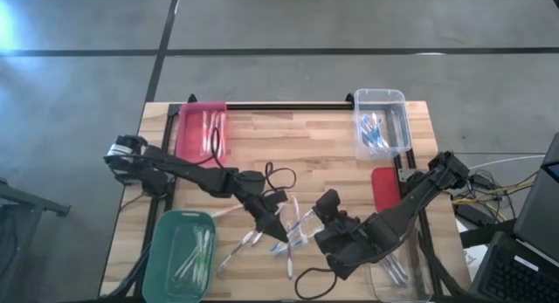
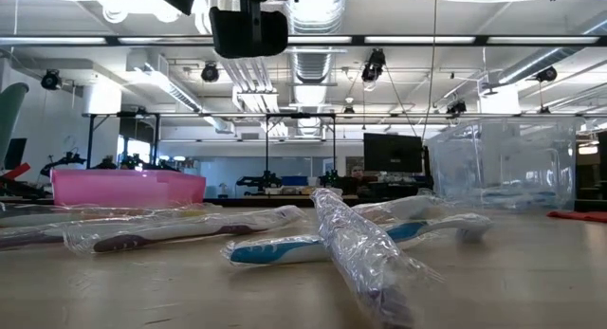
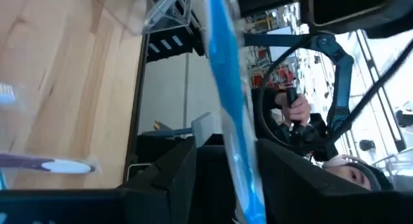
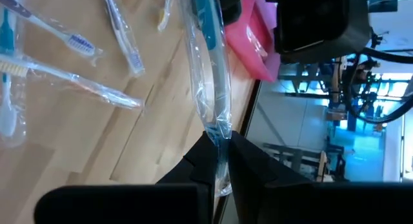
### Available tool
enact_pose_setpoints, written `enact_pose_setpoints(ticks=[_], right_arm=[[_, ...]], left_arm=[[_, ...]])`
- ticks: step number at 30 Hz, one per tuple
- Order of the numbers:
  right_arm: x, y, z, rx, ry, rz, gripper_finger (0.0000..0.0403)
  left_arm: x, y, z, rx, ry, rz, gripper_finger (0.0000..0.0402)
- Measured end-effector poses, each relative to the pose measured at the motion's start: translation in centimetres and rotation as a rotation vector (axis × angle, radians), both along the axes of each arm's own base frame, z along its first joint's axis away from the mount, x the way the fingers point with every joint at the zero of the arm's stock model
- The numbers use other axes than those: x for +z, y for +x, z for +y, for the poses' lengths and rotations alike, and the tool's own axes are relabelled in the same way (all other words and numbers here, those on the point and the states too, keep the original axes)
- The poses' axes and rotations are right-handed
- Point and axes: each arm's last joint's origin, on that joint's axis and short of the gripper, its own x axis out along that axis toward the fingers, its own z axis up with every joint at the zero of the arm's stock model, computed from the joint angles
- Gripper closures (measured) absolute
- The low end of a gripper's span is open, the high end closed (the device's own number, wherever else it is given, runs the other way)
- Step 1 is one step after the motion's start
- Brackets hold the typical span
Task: Pick & Place Toothbrushes
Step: Put the blue toothbrush into the top transparent bin
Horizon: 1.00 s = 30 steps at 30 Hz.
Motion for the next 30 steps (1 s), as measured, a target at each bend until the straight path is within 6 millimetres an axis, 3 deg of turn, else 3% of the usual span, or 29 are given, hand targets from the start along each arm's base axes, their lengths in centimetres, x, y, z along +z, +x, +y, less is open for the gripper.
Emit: enact_pose_setpoints(ticks=[10,21,26,30], right_arm=[[-0.03,-0.02,0.0,0.009,-0.014,0.01,0.038],[-0.03,0.02,-0.05,0.023,-0.053,0.017,0.0376],[-0.03,0.0,-0.01,0.032,-0.062,0.023,0.0332],[-0.03,0.0,-0.01,0.024,-0.051,0.017,0.0283]], left_arm=[[-0.2,0.85,-0.45,-0.035,-0.014,0.011,0.0238],[-0.35,0.87,-0.64,-0.039,-0.025,0.03,0.0329],[-0.44,0.89,-0.62,-0.037,-0.025,0.035,0.0373],[-0.41,0.9,-0.62,-0.045,0.0,0.006,0.0375]])
